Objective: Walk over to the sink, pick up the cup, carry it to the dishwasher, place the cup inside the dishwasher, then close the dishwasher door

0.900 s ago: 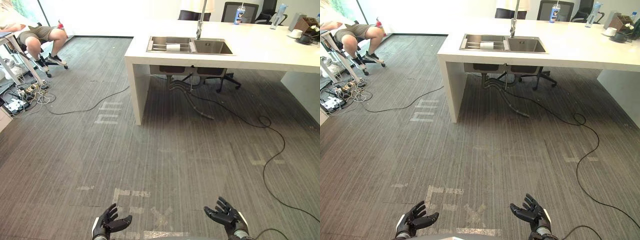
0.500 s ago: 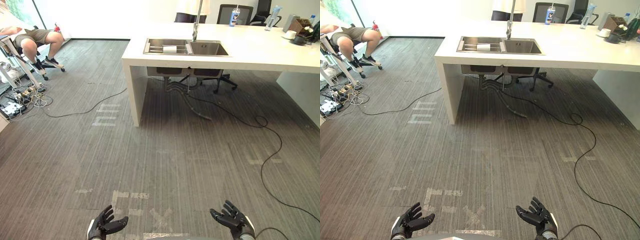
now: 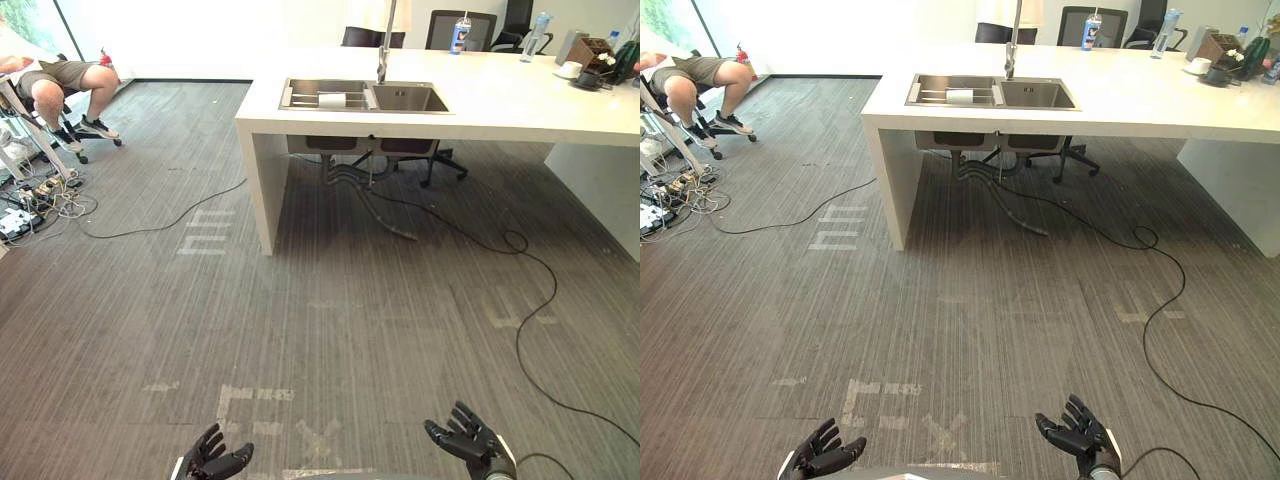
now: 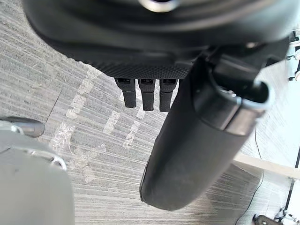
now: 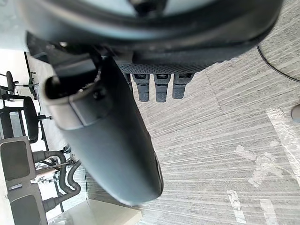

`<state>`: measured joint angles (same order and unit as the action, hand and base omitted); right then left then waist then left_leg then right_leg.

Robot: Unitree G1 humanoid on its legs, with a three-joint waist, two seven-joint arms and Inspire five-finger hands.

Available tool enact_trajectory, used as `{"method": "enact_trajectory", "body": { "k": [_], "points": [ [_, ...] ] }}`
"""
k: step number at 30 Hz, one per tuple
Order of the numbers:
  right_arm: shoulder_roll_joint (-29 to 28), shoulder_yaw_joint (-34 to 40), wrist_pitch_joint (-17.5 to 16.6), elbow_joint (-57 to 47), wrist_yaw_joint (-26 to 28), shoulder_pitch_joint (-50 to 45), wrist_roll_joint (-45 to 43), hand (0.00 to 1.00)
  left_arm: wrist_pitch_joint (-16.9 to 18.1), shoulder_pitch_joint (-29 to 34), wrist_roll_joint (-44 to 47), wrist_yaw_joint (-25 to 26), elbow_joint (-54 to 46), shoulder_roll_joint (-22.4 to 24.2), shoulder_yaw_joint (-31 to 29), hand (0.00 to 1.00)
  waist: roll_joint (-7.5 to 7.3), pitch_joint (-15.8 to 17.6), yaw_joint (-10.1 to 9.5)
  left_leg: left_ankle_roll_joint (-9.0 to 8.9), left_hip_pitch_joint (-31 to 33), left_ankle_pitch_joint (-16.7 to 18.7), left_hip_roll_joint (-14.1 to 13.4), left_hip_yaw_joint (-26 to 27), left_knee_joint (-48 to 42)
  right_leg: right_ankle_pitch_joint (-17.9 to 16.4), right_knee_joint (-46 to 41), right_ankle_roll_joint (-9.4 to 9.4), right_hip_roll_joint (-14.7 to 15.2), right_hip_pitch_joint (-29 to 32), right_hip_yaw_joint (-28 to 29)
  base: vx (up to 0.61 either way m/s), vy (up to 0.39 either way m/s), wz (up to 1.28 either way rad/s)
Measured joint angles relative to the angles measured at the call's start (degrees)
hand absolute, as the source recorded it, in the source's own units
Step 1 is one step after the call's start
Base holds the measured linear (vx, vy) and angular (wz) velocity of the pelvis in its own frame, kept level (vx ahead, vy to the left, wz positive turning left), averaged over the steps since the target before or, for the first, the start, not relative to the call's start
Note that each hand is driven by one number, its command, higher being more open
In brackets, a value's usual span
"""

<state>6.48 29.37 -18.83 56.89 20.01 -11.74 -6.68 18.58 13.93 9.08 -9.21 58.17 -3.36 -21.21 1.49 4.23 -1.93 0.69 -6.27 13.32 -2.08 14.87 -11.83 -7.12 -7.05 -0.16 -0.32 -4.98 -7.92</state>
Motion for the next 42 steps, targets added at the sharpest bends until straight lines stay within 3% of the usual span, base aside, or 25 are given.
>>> {"method": "enact_trajectory", "body": {
  "k": [3, 4, 7, 11, 14, 15, 16, 17, 18, 19, 20, 22, 24, 26, 28, 30, 31, 32, 33, 34, 35, 36, 37, 39, 42],
  "points": [
    [-0.6, 0.1, 0.0, -1.8, 0.1, -0.1, 0.0, 0.90, 0.3, -0.2, 0.0, 0.1, -1.0, 1.1, 0.3, 0.90, 0.04, 1.6, -0.33, 0.61, 0.8, 4.0, -0.3, 0.5, -5.6, -6.4, -14.4, -2.60, 1.8, 5.0, -0.5, 0.04, 0.050, -0.09],
    [-1.2, -0.6, 0.0, -2.3, 0.2, 0.0, 0.0, 0.90, 0.6, -0.2, 0.0, 0.3, -1.3, 1.1, 0.3, 0.90, -0.27, 2.1, -0.54, 0.78, 0.8, 5.3, 0.0, 0.8, -7.6, -8.3, -24.6, -2.79, 3.6, 9.1, -1.5, 0.03, 0.041, -0.07],
    [-2.4, -2.3, 0.0, -2.4, 1.6, -0.5, 0.0, 0.90, 0.7, -0.2, 0.6, 0.7, -1.6, 1.1, 0.3, 0.90, -1.16, 3.3, -0.46, 1.24, -1.0, 7.9, 0.7, 0.7, -10.3, -9.9, -42.1, -2.62, 9.0, 17.2, -5.1, 0.10, -0.011, 0.01],
    [-2.5, -3.4, 0.0, -2.4, 3.0, -0.1, 0.0, 0.90, 0.8, -0.4, 0.6, 0.7, -2.8, 0.0, 1.3, 0.90, -0.95, 4.3, -0.51, -0.14, -1.4, 13.6, -3.1, -0.7, -15.8, -10.2, -38.6, -3.28, 10.9, 22.7, -9.8, 0.21, -0.146, 0.09],
    [-2.3, -3.3, 0.0, -2.4, 4.4, -0.8, -0.2, 0.90, 0.6, -0.4, 1.0, 0.5, -3.3, -2.4, 2.9, 0.90, -1.26, 5.1, -0.08, -4.68, -3.6, 18.8, -7.2, -3.2, -19.4, -6.7, -32.6, -4.13, 10.9, 27.0, -7.8, 0.39, -0.350, 0.35],
    [-2.2, -3.3, 0.0, -2.3, 4.5, -1.5, -0.2, 0.90, 0.3, -0.3, 1.0, 0.5, -3.3, -2.6, 2.8, 0.90, -1.34, 5.1, -0.01, -5.44, -5.7, 20.6, -8.2, -3.9, -19.4, -3.2, -33.7, -2.60, 11.3, 26.7, -7.9, 0.34, -0.275, 0.36],
    [-1.9, -3.3, 0.0, -2.3, 4.5, -2.1, -0.4, 0.90, 0.0, -0.1, 1.0, 0.6, -3.3, -2.4, 2.7, 0.90, -0.72, 4.6, -0.01, -5.49, -7.0, 21.6, -9.3, -4.2, -19.1, -3.9, -35.6, -0.03, 10.8, 26.4, -8.5, 0.50, -0.307, 0.30],
    [-1.1, -3.3, 0.0, -2.2, 4.3, -2.4, -0.6, 0.90, -0.4, 0.8, 1.4, 0.5, -3.4, -1.2, 2.3, 0.90, 0.92, 2.2, -0.01, -3.45, -7.7, 21.0, -11.1, -6.2, -20.4, -9.5, -38.5, 1.14, 9.1, 26.0, -10.4, 0.44, -0.226, 0.12],
    [-0.9, -3.3, 0.0, -2.3, 3.8, -1.9, -0.6, 0.90, -0.4, 0.8, 1.6, 0.2, -3.5, -0.3, 2.0, 0.90, 1.33, 2.0, 0.19, -0.07, -4.4, 17.9, -11.7, -8.8, -26.2, -11.7, -39.2, 2.01, 8.3, 25.9, -10.8, 0.66, -0.364, 0.08],
    [-0.9, -3.3, -0.1, -2.6, 3.6, -1.7, -0.6, 0.90, -0.4, 0.7, 1.6, 0.0, -3.5, 0.5, 1.5, 0.90, 1.83, 1.8, 0.46, 0.24, -1.8, 14.8, -12.3, -10.3, -30.9, -12.4, -38.9, 1.80, 7.7, 25.5, -11.2, 0.57, -0.326, 0.04],
    [-1.2, -3.2, -0.5, -3.2, 3.0, -1.8, -0.6, 0.90, -0.3, 0.6, 1.5, -0.2, -3.5, 1.6, 1.3, 0.90, 2.21, 1.8, 0.64, -0.52, 3.3, 7.2, -14.5, -11.3, -40.5, -14.0, -37.1, 2.38, 6.3, 23.3, -12.1, 0.56, -0.319, 0.15],
    [-1.5, -3.2, -0.5, -1.9, 2.2, -1.7, -0.6, 0.90, -0.2, 0.8, 1.2, -0.5, -3.4, 2.4, 1.3, 0.90, 2.89, 2.3, 0.62, -1.12, 9.4, 6.4, -17.1, -10.3, -51.9, -14.9, -31.1, 3.72, 3.4, 16.4, -13.3, 0.58, -0.232, 0.13],
    [-2.0, -3.1, -0.6, -0.9, 2.1, -2.1, -0.6, 0.90, 0.4, 1.3, 1.0, -0.8, -3.4, 2.3, 1.3, 0.90, 1.14, 3.0, 0.38, -1.26, 13.1, 7.0, -14.9, -7.3, -52.1, -14.3, -24.0, 3.16, 3.1, 8.2, -13.4, 0.58, -0.166, 0.06],
    [-1.8, -3.2, -0.9, -2.1, 1.9, -2.0, -0.6, 0.90, 2.3, 0.7, 1.0, -0.9, -4.3, 2.7, 1.3, 0.90, -0.16, 3.8, -0.09, -0.57, 19.4, 7.7, -11.9, 0.0, -44.2, -13.7, -15.2, 2.31, 3.0, -0.2, -13.3, 0.59, -0.126, 0.06],
    [-1.1, -4.5, -1.4, -2.3, 1.7, -1.2, -1.0, 0.90, 4.0, 0.3, 1.1, -0.9, -5.8, 2.8, 1.4, 0.90, -1.34, 4.6, -1.28, -0.28, 24.4, 7.1, -8.6, 3.7, -36.9, -13.6, -10.4, 2.12, 3.5, -6.0, -12.0, 0.66, -0.052, -0.23],
    [0.1, -6.9, -2.1, -2.5, 1.3, -0.4, -1.2, 0.90, 5.7, 0.4, 2.3, -0.6, -7.9, 3.4, 1.7, 0.90, -1.28, 4.9, -2.78, -1.50, 29.5, 3.4, -7.5, 5.4, -29.8, -13.7, -8.9, 1.75, 3.4, -9.5, -9.9, 0.55, 0.021, -0.62],
    [0.3, -8.4, -2.2, -2.9, 1.2, -0.1, -1.2, 0.90, 6.0, 0.5, 2.7, -0.2, -9.2, 3.4, 2.2, 0.90, -1.24, 4.9, -3.24, -1.35, 30.8, 0.1, -7.2, 6.1, -26.0, -14.3, -9.2, 0.55, 3.4, -11.4, -8.8, 0.63, 0.107, -0.82],
    [0.3, -9.8, -2.3, -4.7, 1.1, -0.5, -1.2, 0.90, 7.0, 0.9, 3.8, 0.4, -11.4, 3.1, 3.8, 0.90, -0.70, 4.5, -4.23, -0.14, 30.9, -6.1, -7.2, 6.2, -22.4, -16.0, -10.7, -2.32, 3.2, -13.7, -6.7, 0.93, 0.247, -0.99],
    [-1.1, -10.0, -1.9, -5.6, 0.5, -0.7, -1.2, 0.90, 7.7, 0.0, 5.3, 0.9, -13.4, 1.7, 6.1, 0.90, -1.75, 3.7, -5.03, 5.54, 30.3, -7.2, -6.5, 6.2, -26.3, -17.8, -17.6, -2.80, 4.8, -14.4, -3.3, 0.83, 0.246, -0.76],
    [-1.9, -10.0, -1.7, -5.8, 0.4, -0.7, -1.3, 0.90, 7.7, -0.4, 5.7, 1.4, -14.6, 0.9, 7.5, 0.90, -3.19, 3.2, -4.87, 4.78, 29.7, -4.5, -5.5, 6.4, -27.2, -17.4, -23.0, -3.11, 6.5, -12.6, -2.4, 0.70, 0.234, -0.34],
    [-2.9, -10.1, -1.7, -6.4, 0.4, -1.0, -1.3, 0.90, 7.7, -0.7, 5.9, 1.8, -17.6, -0.3, 9.5, 0.90, -5.63, 2.5, -4.41, 4.12, 28.9, -1.6, -3.7, 7.4, -27.4, -14.8, -32.9, -3.63, 9.4, -8.0, -0.8, 0.70, 0.209, 0.14],
    [-3.6, -10.1, -1.7, -6.8, 0.4, -1.1, -1.2, 0.90, 7.7, -1.2, 6.3, 2.2, -22.6, -0.8, 11.8, 0.90, -7.16, 2.4, -3.93, 4.06, 27.7, 1.4, -1.5, 7.5, -27.2, -5.2, -46.3, -4.35, 12.0, -0.8, 1.3, 0.56, 0.167, 0.21],
    [-3.7, -10.1, -1.5, -6.8, 0.4, -1.1, -1.1, 0.90, 7.8, -1.6, 6.8, 2.6, -25.2, -0.7, 12.8, 0.90, -7.47, 2.3, -3.51, 3.95, 26.8, 2.5, -0.8, 7.1, -27.2, -3.4, -51.8, -4.80, 13.0, 2.3, 1.8, 0.68, 0.190, 0.29],
    [-4.3, -10.5, -0.8, -6.8, 0.3, -1.5, -1.0, 0.90, 7.7, -1.6, 7.3, 4.8, -34.8, 0.3, 13.9, 0.90, -5.99, 3.3, -2.46, 5.11, 18.8, 4.9, 1.0, 5.5, -24.3, -6.5, -60.9, -4.71, 14.0, 8.7, 0.2, 0.65, 0.142, 0.31],
    [-4.7, -12.1, -0.9, -7.0, 0.1, -3.8, -1.0, 0.90, 8.1, -1.9, 7.5, 9.2, -46.9, -0.8, 13.8, 0.90, -3.38, 3.3, -1.47, 3.88, 7.3, 5.4, 1.6, 0.7, -14.3, -11.2, -51.7, -2.84, 12.2, 14.8, -8.2, 0.70, 0.046, 0.60]
  ]
}}
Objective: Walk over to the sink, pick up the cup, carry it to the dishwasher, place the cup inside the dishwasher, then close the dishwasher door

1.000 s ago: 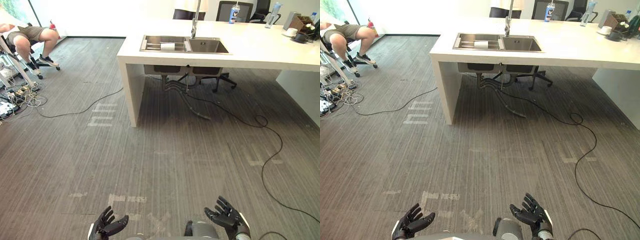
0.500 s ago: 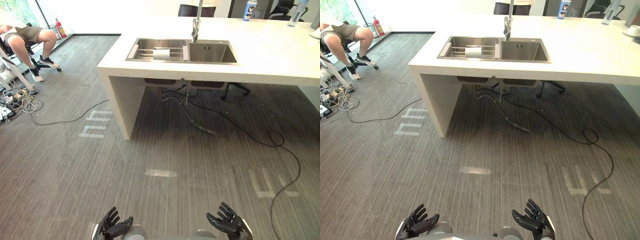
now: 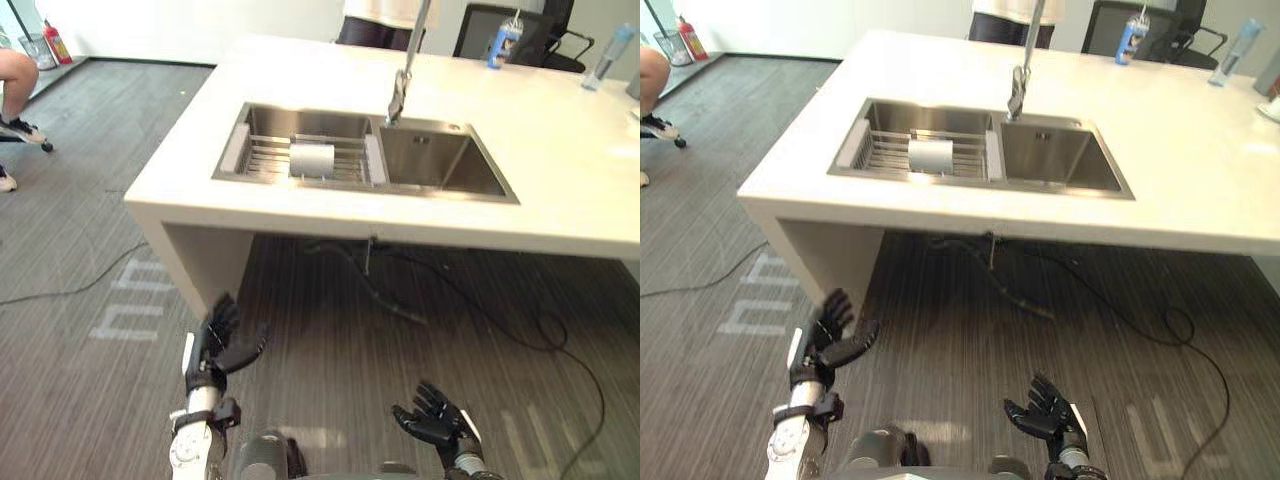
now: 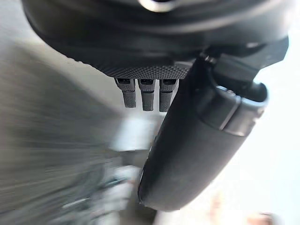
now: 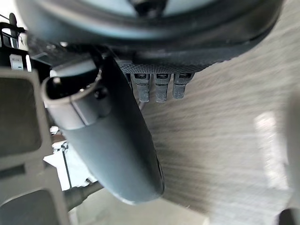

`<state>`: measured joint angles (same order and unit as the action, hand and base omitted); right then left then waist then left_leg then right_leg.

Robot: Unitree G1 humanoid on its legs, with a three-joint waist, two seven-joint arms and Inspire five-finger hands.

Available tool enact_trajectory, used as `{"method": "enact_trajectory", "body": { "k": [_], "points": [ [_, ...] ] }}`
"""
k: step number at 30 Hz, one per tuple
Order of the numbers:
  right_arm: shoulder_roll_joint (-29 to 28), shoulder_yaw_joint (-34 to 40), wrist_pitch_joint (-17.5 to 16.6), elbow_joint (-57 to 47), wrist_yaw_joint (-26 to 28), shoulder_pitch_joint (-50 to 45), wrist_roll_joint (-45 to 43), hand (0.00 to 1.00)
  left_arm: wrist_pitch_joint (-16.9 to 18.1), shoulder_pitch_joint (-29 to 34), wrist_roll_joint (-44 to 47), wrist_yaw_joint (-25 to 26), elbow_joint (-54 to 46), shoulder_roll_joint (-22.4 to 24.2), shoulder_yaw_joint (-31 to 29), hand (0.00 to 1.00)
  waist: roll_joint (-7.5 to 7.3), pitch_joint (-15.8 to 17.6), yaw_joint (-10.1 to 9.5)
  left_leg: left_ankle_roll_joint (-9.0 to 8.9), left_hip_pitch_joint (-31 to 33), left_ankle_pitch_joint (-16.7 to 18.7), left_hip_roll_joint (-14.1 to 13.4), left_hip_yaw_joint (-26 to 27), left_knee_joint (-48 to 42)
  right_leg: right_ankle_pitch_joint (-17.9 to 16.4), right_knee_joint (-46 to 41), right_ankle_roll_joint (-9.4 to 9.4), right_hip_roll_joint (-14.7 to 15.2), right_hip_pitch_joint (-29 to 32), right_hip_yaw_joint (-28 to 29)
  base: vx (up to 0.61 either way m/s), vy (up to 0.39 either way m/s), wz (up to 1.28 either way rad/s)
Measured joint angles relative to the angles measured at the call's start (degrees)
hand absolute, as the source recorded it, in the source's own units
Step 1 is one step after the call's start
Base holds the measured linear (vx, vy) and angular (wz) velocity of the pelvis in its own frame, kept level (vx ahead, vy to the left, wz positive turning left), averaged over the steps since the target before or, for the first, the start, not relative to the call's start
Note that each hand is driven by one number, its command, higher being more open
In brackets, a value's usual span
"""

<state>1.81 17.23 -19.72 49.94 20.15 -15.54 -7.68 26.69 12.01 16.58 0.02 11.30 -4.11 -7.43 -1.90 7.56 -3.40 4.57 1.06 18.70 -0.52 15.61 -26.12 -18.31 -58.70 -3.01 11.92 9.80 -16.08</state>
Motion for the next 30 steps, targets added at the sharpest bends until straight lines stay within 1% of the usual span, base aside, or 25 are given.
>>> {"method": "enact_trajectory", "body": {
  "k": [1, 2, 3, 4, 5, 6, 7, 8, 9, 10, 11, 12, 13, 14, 15, 16, 17, 18, 19, 20, 21, 22, 24, 26, 30],
  "points": [
    [0.0, -0.2, 0.0, -0.2, 0.0, -0.7, 0.0, 0.90, 0.4, -0.4, 0.4, 0.6, -2.3, -0.6, -0.1, 0.90, 0.29, -0.1, 0.13, -0.29, -1.5, 0.0, 0.0, -1.1, 1.6, -0.2, 3.8, 0.15, -0.1, 1.6, -2.1, 0.58, -0.040, 0.88],
    [-0.2, -0.2, 0.0, -0.6, 0.2, -1.7, 0.0, 0.90, 1.2, -1.6, 0.4, 1.9, -6.1, -2.0, -0.5, 0.90, 0.52, -0.1, 0.31, -1.09, -3.8, 0.4, 0.0, -3.2, 3.5, -0.1, 11.5, 0.09, -0.3, 4.6, -4.3, 0.46, -0.058, 0.76],
    [-0.2, -0.2, 0.0, -0.7, 0.3, -2.1, 0.0, 0.90, 1.4, -2.4, 0.4, 2.4, -7.9, -2.7, -1.2, 0.90, 0.52, -0.1, 0.47, -1.77, -4.7, 0.8, 0.0, -4.4, 4.0, 0.4, 15.5, -0.11, -0.5, 6.0, -4.5, 0.59, -0.108, 1.00],
    [-0.3, -0.2, 0.0, -0.8, 0.4, -2.5, -0.1, 0.90, 1.4, -3.5, 0.0, 4.3, -10.6, -3.4, -2.3, 0.90, 0.43, -0.1, 1.22, -3.24, -6.5, 1.7, 0.0, -6.4, 4.7, 2.7, 22.3, -0.12, -1.0, 8.6, -4.4, 0.60, -0.155, 0.96],
    [-0.2, -0.1, -0.2, -1.2, 0.6, -2.6, -0.3, 0.90, 1.4, -3.8, -0.5, 6.7, -12.3, -4.0, -3.7, 0.90, 0.30, -0.2, 1.57, -5.09, -8.6, 2.8, -0.3, -7.4, 5.2, 6.6, 28.0, 0.50, -1.5, 10.1, -3.7, 0.75, -0.230, 0.90],
    [-0.1, -0.2, -0.3, -1.2, 0.7, -2.5, -0.3, 0.90, 1.3, -3.8, -0.6, 7.5, -12.9, -4.0, -4.3, 0.90, 0.30, -0.2, 1.74, -5.89, -9.8, 3.3, -0.7, -7.5, 5.2, 9.9, 29.3, 1.83, -1.9, 10.3, -2.9, 0.80, -0.278, 0.87],
    [0.3, -0.2, -0.2, -0.9, 1.0, -3.0, -0.2, 0.90, 1.2, -3.2, -1.0, 8.9, -13.4, -3.6, -4.7, 0.90, 0.42, -1.4, 2.27, -7.14, -12.2, 4.0, -1.8, -7.9, 5.0, 14.1, 28.6, 4.41, -2.6, 9.4, -2.6, 0.70, -0.238, 0.59],
    [1.8, -0.5, 0.4, -0.8, 1.4, -2.6, -0.1, 0.90, 0.3, -1.3, -2.2, 10.1, -14.3, -1.2, -4.6, 0.90, 2.87, -2.9, 1.76, -8.52, -12.5, 3.0, -4.5, -7.4, 3.5, 12.6, 28.0, 6.08, -3.8, 8.0, -4.4, 0.71, -0.231, 0.52],
    [2.5, -0.6, 0.5, -0.9, 1.3, -2.2, -0.1, 0.90, -0.2, -0.9, -2.8, 10.2, -14.5, -0.4, -4.3, 0.90, 3.31, -3.0, 1.72, -8.98, -11.9, 1.5, -4.9, -7.2, 1.7, 12.0, 28.1, 6.21, -4.1, 7.2, -4.9, 0.66, -0.214, 0.27],
    [3.6, -0.6, 1.0, -1.0, 1.0, -1.3, -0.1, 0.90, -1.3, 0.1, -4.0, 10.2, -15.0, 1.1, -2.7, 0.90, 4.10, -2.9, 1.75, -8.86, -9.6, -2.9, -6.4, -7.0, -5.0, 11.4, 30.5, 6.59, -5.2, 3.8, -5.6, 0.74, -0.259, 0.30],
    [4.0, -0.7, 1.4, -1.0, 1.0, -1.2, -0.1, 0.90, -2.7, 0.8, -6.1, 9.8, -15.8, 1.6, -0.8, 0.90, 3.99, -2.8, 1.47, -8.37, -5.6, -9.2, -8.4, -6.8, -14.7, 11.2, 35.8, 6.33, -6.4, -1.2, -5.4, 0.56, -0.198, 0.23],
    [4.0, -0.8, 1.6, -1.0, 0.8, -1.2, -0.1, 0.90, -3.0, 0.9, -7.3, 9.3, -16.3, 1.5, 0.3, 0.90, 3.94, -2.8, 1.08, -8.03, -4.0, -9.3, -9.7, -5.9, -18.8, 11.2, 38.4, 6.32, -7.2, -3.6, -5.0, 0.49, -0.152, 0.00],
    [4.0, -0.8, 1.8, -1.1, 0.5, -0.9, -0.2, 0.90, -3.4, 1.0, -9.3, 8.2, -17.2, 1.0, 1.5, 0.90, 3.89, -2.8, 0.56, -7.11, -1.9, -8.1, -11.5, -4.2, -23.0, 11.3, 41.6, 6.27, -8.1, -6.5, -4.3, 0.42, -0.114, -0.29],
    [4.8, -0.9, 2.0, -1.4, 0.0, -0.2, -0.6, 0.90, -4.1, 1.0, -12.5, 5.7, -19.6, -0.1, 2.8, 0.90, 3.83, -2.9, 0.10, -6.37, 1.9, -4.9, -13.2, -2.9, -25.3, 11.3, 44.8, 6.26, -8.9, -9.3, -3.2, 0.47, -0.093, -0.46],
    [4.7, -1.5, 2.8, -0.9, -0.3, -0.1, -0.9, 0.90, -4.2, 1.0, -14.1, 4.3, -21.0, -1.1, 3.5, 0.90, 3.47, -3.0, -0.32, -6.14, 3.8, -3.2, -13.5, -2.1, -23.9, 11.3, 45.9, 6.21, -8.9, -10.2, -2.0, 0.37, -0.046, -0.53],
    [4.8, -1.9, 3.1, -0.8, -0.3, -0.2, -1.3, 0.90, -4.2, 0.9, -15.0, 3.5, -21.7, -2.0, 4.0, 0.90, 3.34, -3.1, -0.68, -5.99, 4.8, -2.4, -13.4, -1.7, -21.8, 11.5, 46.6, 5.90, -8.7, -10.5, -1.0, 0.34, 0.021, -0.68],
    [5.0, -1.9, 3.3, -0.8, -0.4, -0.1, -1.4, 0.90, -4.2, 0.9, -16.3, 1.8, -22.6, -3.9, 4.2, 0.90, 3.23, -3.2, -0.86, -5.75, 5.9, -1.4, -12.4, -1.7, -14.9, 11.9, 47.4, 5.31, -8.0, -11.1, 0.8, 0.31, 0.084, -0.76],
    [5.3, -1.9, 3.4, -0.7, -0.5, 0.1, -1.4, 0.90, -4.2, 0.6, -16.8, 0.6, -22.6, -5.0, 4.2, 0.90, 3.36, -3.3, -0.81, -5.80, 6.1, -1.6, -11.2, -2.4, -7.7, 11.9, 47.5, 4.99, -7.3, -11.1, 2.2, 0.28, 0.118, -0.82],
    [5.4, -2.0, 3.4, -0.7, -0.5, 0.1, -1.4, 0.90, -4.4, 0.1, -17.4, -0.2, -22.6, -5.8, 4.3, 0.90, 3.60, -3.4, -0.57, -6.08, 6.2, -3.2, -10.1, -3.3, -0.8, 11.8, 47.4, 4.02, -6.8, -11.2, 3.4, 0.24, 0.175, -0.76],
    [5.8, -2.0, 3.4, -0.8, -0.4, -0.1, -1.4, 0.90, -4.8, -0.6, -19.2, -0.5, -22.7, -6.5, 5.0, 0.90, 4.96, -4.2, -0.56, -5.38, 6.5, -13.5, -10.2, -4.9, 7.9, 11.0, 47.3, 1.94, -7.5, -11.3, 4.9, 0.25, 0.215, -0.81],
    [5.7, -2.1, 3.8, 0.4, -0.3, -0.1, -1.4, 0.90, -5.4, -0.7, -21.0, -0.6, -22.4, -7.2, 5.3, 0.90, 5.46, -5.1, -0.58, -9.31, 5.6, -13.4, -10.0, -5.9, 8.3, 9.7, 46.6, 0.13, -7.6, -11.4, 6.7, 0.25, 0.211, -0.64],
    [5.3, -2.1, 4.0, 0.6, -0.3, -0.1, -1.4, 0.90, -6.1, -0.8, -22.1, -0.6, -22.2, -7.8, 5.7, 0.90, 4.90, -5.4, -0.09, -9.20, 5.1, -13.3, -9.5, -5.5, 9.0, 9.7, 46.4, 0.13, -6.9, -11.2, 7.0, 0.21, 0.192, -0.36],
    [3.8, -2.5, 4.1, 0.4, -0.1, -0.7, -1.4, 0.90, -8.0, -1.6, -26.1, -0.5, -22.3, -11.0, 8.1, 0.90, 2.77, -6.1, 0.33, -9.04, 4.2, -13.4, -7.9, -3.9, 12.3, 9.5, 46.3, -0.20, -5.3, -9.8, 8.2, 0.13, 0.143, -0.11],
    [2.7, -2.5, 4.2, 0.5, 0.0, -0.9, -1.4, 0.90, -10.0, -2.2, -29.1, -0.4, -22.2, -12.9, 9.8, 0.90, 1.95, -6.1, 0.47, -8.64, 3.8, -13.7, -7.3, -3.0, 13.7, 9.6, 47.1, -0.32, -4.9, -9.7, 8.9, 0.04, 0.092, -0.17],
    [2.3, -2.5, 4.3, 0.5, 0.3, -1.2, -1.4, 0.90, -13.3, -2.7, -32.5, -0.3, -22.1, -14.5, 13.4, 0.90, 2.06, -6.2, 0.83, -8.72, 2.1, -14.0, -7.2, -1.6, 15.3, 10.2, 48.4, -1.34, -4.9, -10.5, 9.9, -0.01, 0.014, -0.15]
  ]
}}
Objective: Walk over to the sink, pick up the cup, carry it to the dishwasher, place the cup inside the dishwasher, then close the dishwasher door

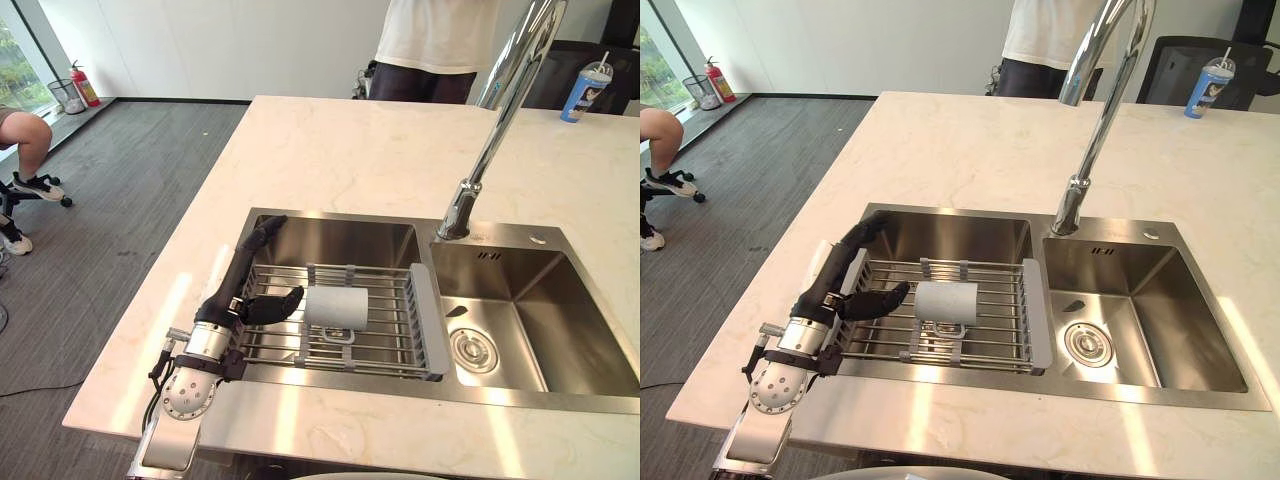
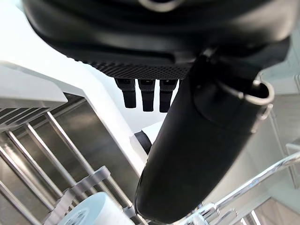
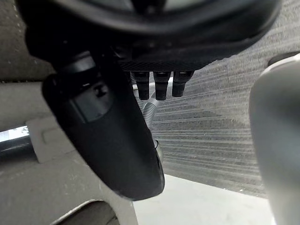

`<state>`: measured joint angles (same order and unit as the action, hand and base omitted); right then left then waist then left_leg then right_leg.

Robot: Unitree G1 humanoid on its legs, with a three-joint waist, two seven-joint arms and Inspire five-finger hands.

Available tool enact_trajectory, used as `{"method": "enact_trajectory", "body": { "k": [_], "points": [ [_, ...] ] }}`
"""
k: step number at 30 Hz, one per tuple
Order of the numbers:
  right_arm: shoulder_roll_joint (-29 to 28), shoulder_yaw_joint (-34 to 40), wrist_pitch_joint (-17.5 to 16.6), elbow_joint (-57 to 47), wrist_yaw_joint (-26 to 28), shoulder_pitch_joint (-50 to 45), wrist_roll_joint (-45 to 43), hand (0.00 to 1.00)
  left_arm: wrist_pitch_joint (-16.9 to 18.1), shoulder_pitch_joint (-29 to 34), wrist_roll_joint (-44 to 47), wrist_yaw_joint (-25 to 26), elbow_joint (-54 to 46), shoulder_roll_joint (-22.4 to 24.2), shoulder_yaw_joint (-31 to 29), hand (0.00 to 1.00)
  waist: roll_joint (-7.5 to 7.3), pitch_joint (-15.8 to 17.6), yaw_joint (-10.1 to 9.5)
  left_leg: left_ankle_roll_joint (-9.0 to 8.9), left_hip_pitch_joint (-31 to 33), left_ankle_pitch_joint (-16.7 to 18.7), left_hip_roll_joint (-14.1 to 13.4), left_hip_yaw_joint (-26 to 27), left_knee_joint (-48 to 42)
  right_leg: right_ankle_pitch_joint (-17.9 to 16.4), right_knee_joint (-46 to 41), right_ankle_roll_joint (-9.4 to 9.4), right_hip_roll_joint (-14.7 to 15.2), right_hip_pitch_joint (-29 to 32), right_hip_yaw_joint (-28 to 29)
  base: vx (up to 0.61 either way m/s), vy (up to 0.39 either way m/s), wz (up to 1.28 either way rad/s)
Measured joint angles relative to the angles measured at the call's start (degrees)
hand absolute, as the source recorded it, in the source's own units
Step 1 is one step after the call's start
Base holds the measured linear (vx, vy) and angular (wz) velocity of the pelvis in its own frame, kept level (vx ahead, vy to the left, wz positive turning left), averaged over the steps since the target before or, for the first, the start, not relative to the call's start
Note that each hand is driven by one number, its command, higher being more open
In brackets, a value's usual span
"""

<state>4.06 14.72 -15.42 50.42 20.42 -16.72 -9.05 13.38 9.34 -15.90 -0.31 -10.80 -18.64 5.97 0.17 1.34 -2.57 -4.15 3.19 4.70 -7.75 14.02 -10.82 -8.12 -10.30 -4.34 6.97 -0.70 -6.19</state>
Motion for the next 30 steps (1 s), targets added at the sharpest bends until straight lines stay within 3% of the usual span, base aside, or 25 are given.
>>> {"method": "enact_trajectory", "body": {
  "k": [10, 16, 20, 27, 28, 30],
  "points": [
    [0.2, 0.8, 0.4, 0.0, -0.2, -2.9, 0.3, 0.90, -3.5, -3.8, -2.6, 0.0, 4.1, -0.6, 5.4, 0.90, -0.25, -1.3, 0.59, -0.97, -2.9, -1.6, -0.5, 1.6, 4.4, 1.5, 2.6, 0.06, -1.0, -1.7, 1.4, -0.01, -0.015, -0.08],
    [0.1, 0.8, 1.5, -0.2, -0.2, -2.6, 0.5, 0.90, -7.3, -5.0, -10.4, -1.0, 5.2, -0.6, 9.6, 0.90, -0.52, -1.6, 0.62, -0.76, -4.0, -1.7, -0.1, 2.3, 4.9, 2.3, 3.7, -0.15, -0.8, -2.6, 1.9, -0.01, 0.012, -0.05],
    [-0.1, 0.7, 1.7, -0.3, 0.0, -1.6, 1.5, 0.90, -10.9, -6.5, -15.6, -0.7, 12.6, -1.0, 13.4, 0.90, -0.68, -1.5, 1.60, -0.50, -5.9, -3.3, 0.3, 2.7, 7.6, 2.7, 4.1, -0.29, -0.5, -2.9, 1.9, -0.04, 0.001, -0.03],
    [-0.1, 0.6, 2.9, -0.3, 0.4, -1.5, 2.5, 0.90, -12.3, -7.8, -17.3, -0.4, 13.3, -1.7, 13.3, 0.90, -0.92, -1.3, 1.84, -0.40, -6.5, -4.8, 0.6, 2.7, 10.0, 3.3, 5.5, -0.56, -0.5, -2.7, 1.7, -0.03, -0.002, 0.00],
    [-0.1, 0.6, 2.9, -0.3, 0.6, -1.5, 2.5, 0.90, -12.3, -8.1, -17.6, -0.4, 13.6, -1.8, 13.3, 0.30, -0.92, -1.3, 1.84, -0.41, -6.5, -4.8, 0.6, 2.7, 10.1, 3.3, 5.6, -0.56, -0.5, -2.8, 1.7, 0.00, 0.000, 0.00],
    [0.0, 0.6, 2.9, -0.3, 0.8, -1.3, 2.5, 0.90, -12.3, -8.6, -18.1, -0.6, 14.0, -1.8, 13.3, 0.30, -0.93, -1.3, 1.89, -0.42, -6.7, -4.8, 0.7, 2.7, 10.4, 3.3, 5.8, -0.57, -0.5, -2.9, 1.6, 0.00, 0.000, 0.00]
  ]
}}
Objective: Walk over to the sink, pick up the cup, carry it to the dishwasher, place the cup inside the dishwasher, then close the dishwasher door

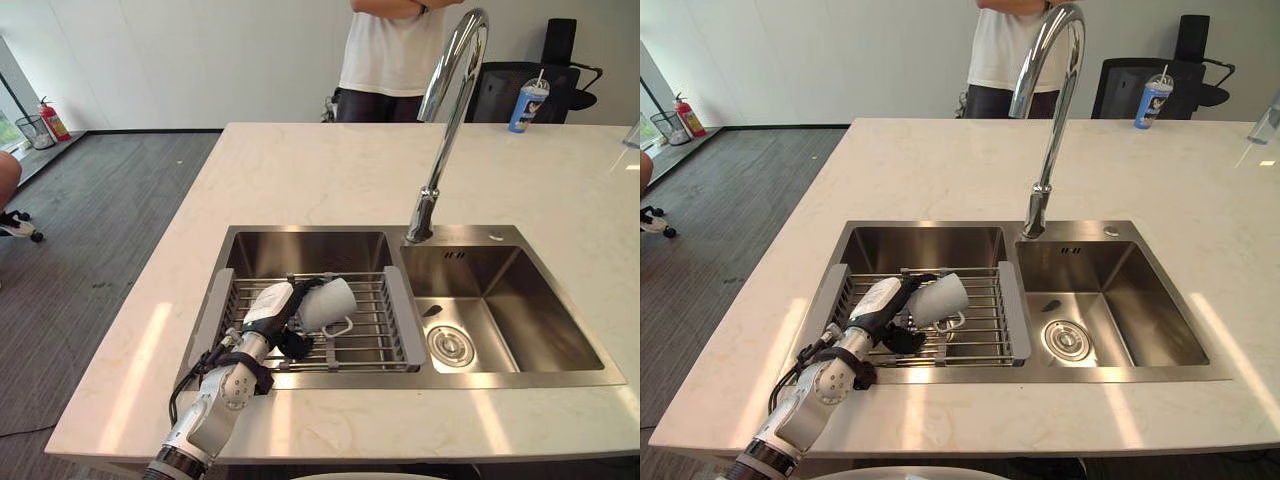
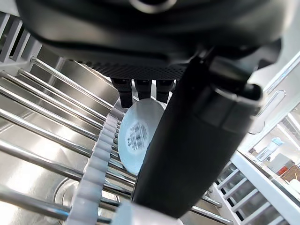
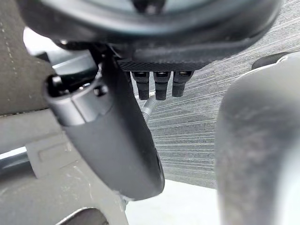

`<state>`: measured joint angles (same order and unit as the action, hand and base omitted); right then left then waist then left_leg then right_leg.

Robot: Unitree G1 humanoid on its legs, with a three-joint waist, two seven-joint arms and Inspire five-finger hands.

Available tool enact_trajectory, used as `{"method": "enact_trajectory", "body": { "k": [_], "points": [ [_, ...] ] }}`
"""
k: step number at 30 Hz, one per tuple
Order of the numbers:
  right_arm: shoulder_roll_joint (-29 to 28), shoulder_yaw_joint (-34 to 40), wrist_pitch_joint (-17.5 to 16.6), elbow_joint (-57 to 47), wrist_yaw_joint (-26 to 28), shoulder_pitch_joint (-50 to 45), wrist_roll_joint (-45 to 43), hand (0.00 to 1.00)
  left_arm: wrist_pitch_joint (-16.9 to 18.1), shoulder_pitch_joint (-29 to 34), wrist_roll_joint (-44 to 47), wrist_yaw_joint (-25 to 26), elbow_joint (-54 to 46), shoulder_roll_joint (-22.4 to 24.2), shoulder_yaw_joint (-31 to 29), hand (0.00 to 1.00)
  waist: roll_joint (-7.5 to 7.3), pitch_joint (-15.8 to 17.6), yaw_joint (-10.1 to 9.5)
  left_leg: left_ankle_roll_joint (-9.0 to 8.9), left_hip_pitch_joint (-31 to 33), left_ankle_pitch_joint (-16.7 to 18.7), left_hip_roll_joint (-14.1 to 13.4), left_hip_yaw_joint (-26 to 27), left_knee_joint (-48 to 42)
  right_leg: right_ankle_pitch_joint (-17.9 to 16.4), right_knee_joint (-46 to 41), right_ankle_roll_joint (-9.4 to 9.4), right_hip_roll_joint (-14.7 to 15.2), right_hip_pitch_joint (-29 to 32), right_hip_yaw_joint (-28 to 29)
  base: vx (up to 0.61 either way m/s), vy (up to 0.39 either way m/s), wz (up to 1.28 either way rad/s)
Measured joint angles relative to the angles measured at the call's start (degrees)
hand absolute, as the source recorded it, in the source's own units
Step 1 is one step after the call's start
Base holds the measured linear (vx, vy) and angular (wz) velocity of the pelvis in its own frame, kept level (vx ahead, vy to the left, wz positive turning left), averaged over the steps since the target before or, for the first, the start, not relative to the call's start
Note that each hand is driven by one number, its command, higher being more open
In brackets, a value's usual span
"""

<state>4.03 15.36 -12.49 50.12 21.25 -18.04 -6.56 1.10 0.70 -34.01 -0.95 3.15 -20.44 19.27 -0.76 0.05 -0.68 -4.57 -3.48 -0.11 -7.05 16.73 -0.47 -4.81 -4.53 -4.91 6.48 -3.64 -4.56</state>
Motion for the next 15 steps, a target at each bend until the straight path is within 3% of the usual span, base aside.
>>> {"method": "enact_trajectory", "body": {
  "k": [8, 15],
  "points": [
    [0.2, 0.0, 0.0, -0.2, 0.2, 1.9, 0.0, 0.90, -0.1, -4.9, 1.8, -0.4, 4.3, -0.1, 0.2, 0.30, 0.18, 1.8, 0.67, -0.05, -1.1, 0.0, 0.2, 0.0, 0.8, 0.0, 0.9, -0.09, 0.0, -1.3, -0.2, 0.01, 0.001, 0.01],
    [0.2, 0.1, 0.3, -1.2, 0.3, 2.2, 0.2, 0.90, 1.3, -4.5, 8.1, 1.6, 6.0, -0.6, 0.3, 0.30, 0.34, 2.9, 1.55, -0.32, -1.9, 0.2, 0.3, 0.3, 1.4, 0.1, 1.6, -0.16, -0.2, -2.2, -0.1, 0.03, 0.001, -0.01]
  ]
}}
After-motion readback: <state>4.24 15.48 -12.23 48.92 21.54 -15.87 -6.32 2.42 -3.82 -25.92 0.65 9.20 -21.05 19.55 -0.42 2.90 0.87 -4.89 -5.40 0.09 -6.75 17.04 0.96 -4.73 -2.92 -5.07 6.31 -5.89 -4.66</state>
